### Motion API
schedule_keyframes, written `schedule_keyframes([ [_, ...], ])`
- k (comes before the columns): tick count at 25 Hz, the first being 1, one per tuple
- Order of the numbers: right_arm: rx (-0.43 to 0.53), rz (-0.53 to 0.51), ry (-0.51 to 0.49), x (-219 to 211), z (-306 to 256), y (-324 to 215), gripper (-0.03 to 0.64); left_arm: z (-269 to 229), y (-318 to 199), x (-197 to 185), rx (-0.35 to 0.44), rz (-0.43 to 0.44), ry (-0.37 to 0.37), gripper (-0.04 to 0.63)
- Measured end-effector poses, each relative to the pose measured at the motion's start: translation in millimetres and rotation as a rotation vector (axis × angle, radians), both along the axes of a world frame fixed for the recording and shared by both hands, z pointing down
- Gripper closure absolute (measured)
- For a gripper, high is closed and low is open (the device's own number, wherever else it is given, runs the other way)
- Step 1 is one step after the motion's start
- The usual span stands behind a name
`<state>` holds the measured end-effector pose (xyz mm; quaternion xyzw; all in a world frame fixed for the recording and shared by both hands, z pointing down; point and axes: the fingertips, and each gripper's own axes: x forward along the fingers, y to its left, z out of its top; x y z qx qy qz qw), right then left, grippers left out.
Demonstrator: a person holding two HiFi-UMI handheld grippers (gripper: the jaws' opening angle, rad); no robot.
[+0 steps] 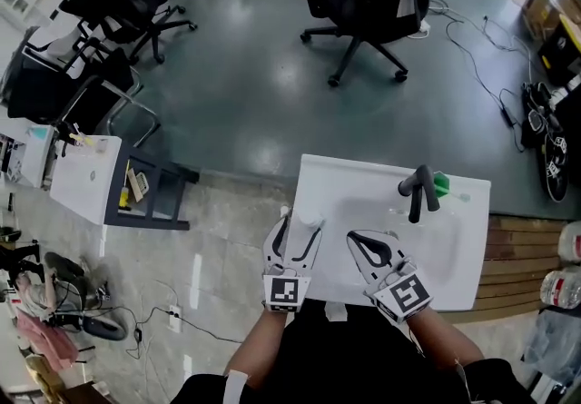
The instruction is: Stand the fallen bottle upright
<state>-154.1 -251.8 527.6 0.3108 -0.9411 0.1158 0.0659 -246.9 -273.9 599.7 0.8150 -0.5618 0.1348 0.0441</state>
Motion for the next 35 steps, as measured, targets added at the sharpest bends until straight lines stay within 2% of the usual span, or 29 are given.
schedule_keyframes([
  [1, 0.009, 0.001, 0.001, -1, -5, -2, 0.601, -9, 3, -4, 0.033, -0.013, 0.017, 0.296],
  [4, 0.051, 0.017, -0.008, -3, -20, -9, 0.601, -37, 16, -20, 0.068, -0.055, 0.048, 0.296],
  [7, 0.078, 0.058, -0.018, 3, -26, -20, 0.601, -68, 21, -29, 0.146, -0.099, 0.115, 0.299],
  [10, 0.089, 0.111, -0.028, 14, -33, -33, 0.601, -88, 22, -37, 0.173, -0.128, 0.123, 0.315],
  [13, 0.108, 0.143, -0.030, 21, -43, -39, 0.601, -102, 22, -46, 0.183, -0.154, 0.122, 0.360],
  [18, 0.149, 0.162, -0.024, 19, -58, -37, 0.601, -111, 22, -50, 0.183, -0.151, 0.130, 0.437],
  [22, 0.172, 0.190, -0.022, 25, -70, -35, 0.601, -113, 26, -49, 0.165, -0.137, 0.097, 0.521],
  [24, 0.183, 0.202, -0.019, 29, -74, -33, 0.601, -118, 27, -47, 0.172, -0.138, 0.110, 0.564],
  [27, 0.190, 0.224, -0.035, 37, -81, -30, 0.601, -133, 26, -41, 0.214, -0.128, 0.171, 0.577],
  [30, 0.195, 0.230, -0.057, 41, -89, -25, 0.601, -141, 25, -38, 0.221, -0.102, 0.170, 0.578],
  [35, 0.263, 0.204, 0.006, 36, -102, -17, 0.604, -155, 20, -53, 0.241, -0.099, 0.172, 0.578],
])
